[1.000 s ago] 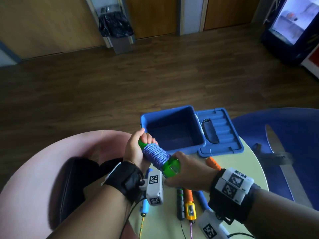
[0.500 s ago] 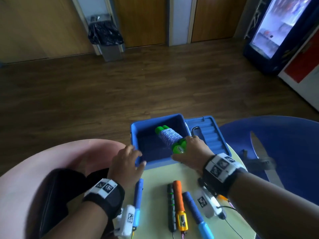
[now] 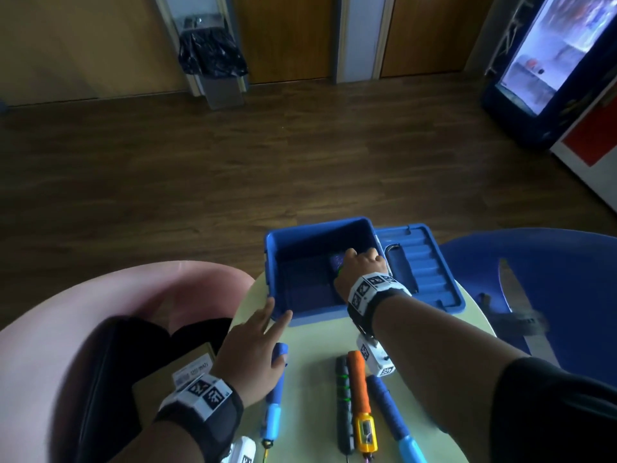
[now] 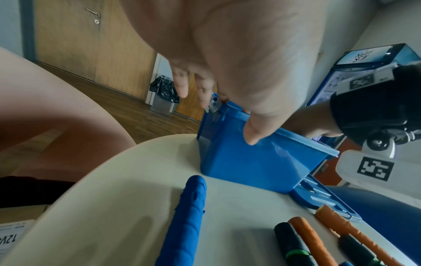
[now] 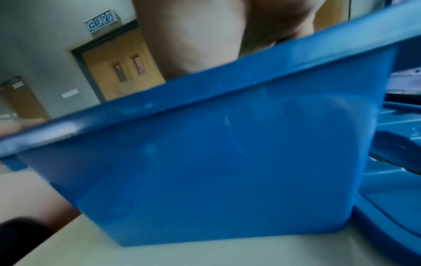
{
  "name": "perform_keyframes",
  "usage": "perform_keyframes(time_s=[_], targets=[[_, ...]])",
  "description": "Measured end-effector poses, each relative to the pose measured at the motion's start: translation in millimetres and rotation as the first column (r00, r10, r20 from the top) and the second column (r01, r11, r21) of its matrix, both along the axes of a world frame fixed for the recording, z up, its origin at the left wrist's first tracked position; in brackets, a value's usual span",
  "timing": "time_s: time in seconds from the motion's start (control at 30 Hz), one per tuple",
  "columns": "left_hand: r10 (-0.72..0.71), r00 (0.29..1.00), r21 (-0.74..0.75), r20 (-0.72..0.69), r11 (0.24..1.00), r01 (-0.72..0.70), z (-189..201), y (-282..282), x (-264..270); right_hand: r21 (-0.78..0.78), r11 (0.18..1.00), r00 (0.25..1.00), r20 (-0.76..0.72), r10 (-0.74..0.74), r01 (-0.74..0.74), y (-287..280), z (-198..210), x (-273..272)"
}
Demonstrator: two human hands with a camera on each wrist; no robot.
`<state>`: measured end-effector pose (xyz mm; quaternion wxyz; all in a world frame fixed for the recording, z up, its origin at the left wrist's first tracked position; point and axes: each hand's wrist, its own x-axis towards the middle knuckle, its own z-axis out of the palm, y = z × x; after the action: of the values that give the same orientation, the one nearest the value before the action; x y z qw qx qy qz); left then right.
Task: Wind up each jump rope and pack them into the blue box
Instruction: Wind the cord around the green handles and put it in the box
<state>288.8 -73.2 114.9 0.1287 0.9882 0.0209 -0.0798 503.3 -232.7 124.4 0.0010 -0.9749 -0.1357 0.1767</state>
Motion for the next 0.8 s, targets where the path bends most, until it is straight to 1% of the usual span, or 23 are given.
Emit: perform_keyframes(time_s=[0.07,0.13,0.23,0.27,0.43,0.53,0.57,0.63,0.7,0.73,0.8], targets=[[-0.014,1.0,0.01,-0.007,1.0,0.014,1.3,3.6,0.7,-0.027,0.999,0.999,-0.019,-0.032,0.032,8.5,-5.4,-1.2],[-0.008,1.0,0.03,-0.026,1.0,0.008,0.5,4.4,1.6,-0.069,0.997,0.997,-0.069,-0.024,0.019,12.1,-6.3,-1.0],[0.003,0.999,0.042,-0.048,0.999,-0.001,0.9,2.2,3.9,-0.043,0.998,0.978,-0.198,-0.061,0.053,9.4,-6.4,3.7],[0.004,0.999,0.046,-0.049,0.999,-0.002,2.0,1.1,5.1,-0.029,0.998,0.973,-0.224,-0.053,0.047,7.2,-8.5,5.6],[0.015,1.0,0.006,-0.001,1.0,-0.015,4.4,3.1,3.7,0.052,0.996,0.975,-0.204,0.086,-0.076,-6.5,-15.4,4.0],[0.059,0.998,-0.093,0.035,0.994,-0.055,0.1,5.7,-4.1,0.034,0.991,0.97,-0.202,0.132,-0.128,-8.3,-21.2,12.7],[0.094,0.995,-0.126,0.019,0.988,-0.091,-1.9,6.7,-8.9,0.014,0.992,0.969,-0.213,0.122,-0.122,-8.6,-18.1,14.0],[0.158,0.986,-0.152,-0.051,0.975,-0.164,-10.3,9.8,-23.9,0.022,0.994,0.966,-0.234,0.107,-0.105,-12.0,-14.8,15.5],[0.171,0.975,-0.205,-0.142,0.959,-0.197,-17.0,11.5,-42.9,0.057,0.988,0.964,-0.22,0.151,-0.142,-18.3,-1.7,8.9],[0.18,0.964,-0.231,-0.198,0.947,-0.224,-20.5,12.0,-53.4,0.101,0.981,0.965,-0.192,0.181,-0.165,-24.0,2.6,5.6],[0.172,0.932,-0.229,-0.321,0.94,-0.252,-24.2,11.9,-75.3,0.236,0.952,0.969,-0.103,0.224,-0.195,-39.0,10.8,-3.7]])
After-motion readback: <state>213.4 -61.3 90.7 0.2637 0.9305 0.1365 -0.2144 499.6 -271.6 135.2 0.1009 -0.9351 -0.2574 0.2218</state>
